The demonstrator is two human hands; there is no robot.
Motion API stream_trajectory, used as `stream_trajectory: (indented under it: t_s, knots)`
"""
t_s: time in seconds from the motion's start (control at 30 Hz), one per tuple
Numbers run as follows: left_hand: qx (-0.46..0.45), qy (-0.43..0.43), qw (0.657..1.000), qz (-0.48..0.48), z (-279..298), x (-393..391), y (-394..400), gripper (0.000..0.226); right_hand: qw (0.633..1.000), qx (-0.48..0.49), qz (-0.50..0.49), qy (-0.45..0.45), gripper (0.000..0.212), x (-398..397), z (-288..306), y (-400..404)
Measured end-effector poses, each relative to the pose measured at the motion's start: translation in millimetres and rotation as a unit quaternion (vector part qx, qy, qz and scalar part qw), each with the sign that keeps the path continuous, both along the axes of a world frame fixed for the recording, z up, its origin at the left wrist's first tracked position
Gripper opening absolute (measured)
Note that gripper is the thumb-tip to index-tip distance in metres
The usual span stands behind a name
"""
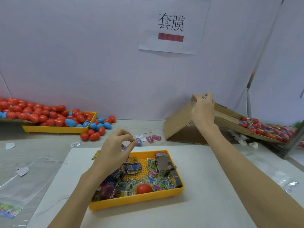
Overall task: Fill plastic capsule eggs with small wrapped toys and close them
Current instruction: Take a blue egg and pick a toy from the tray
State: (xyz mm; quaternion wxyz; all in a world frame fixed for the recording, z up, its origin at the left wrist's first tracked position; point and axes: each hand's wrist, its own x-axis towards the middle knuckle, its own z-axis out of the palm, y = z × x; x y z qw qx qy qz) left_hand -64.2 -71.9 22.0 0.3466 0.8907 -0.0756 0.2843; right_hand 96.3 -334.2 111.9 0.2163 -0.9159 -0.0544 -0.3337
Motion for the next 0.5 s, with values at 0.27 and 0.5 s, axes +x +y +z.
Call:
stream_trajectory:
  t_s: [0.27,0.5]
  knots:
    - [0.029,0.052,0.995,0.083,-3.5,-0.4,9.3,0.019,0.988,-0.119,0.083,0.044,0.026,-3.3,-48.6,63.4]
    - [0.086,0.142,0.961,0.220,-18.9,1.7,21.9,0.028,0.922,-0.138,0.296,0.210,0.046,1.4,-86.1,168.6]
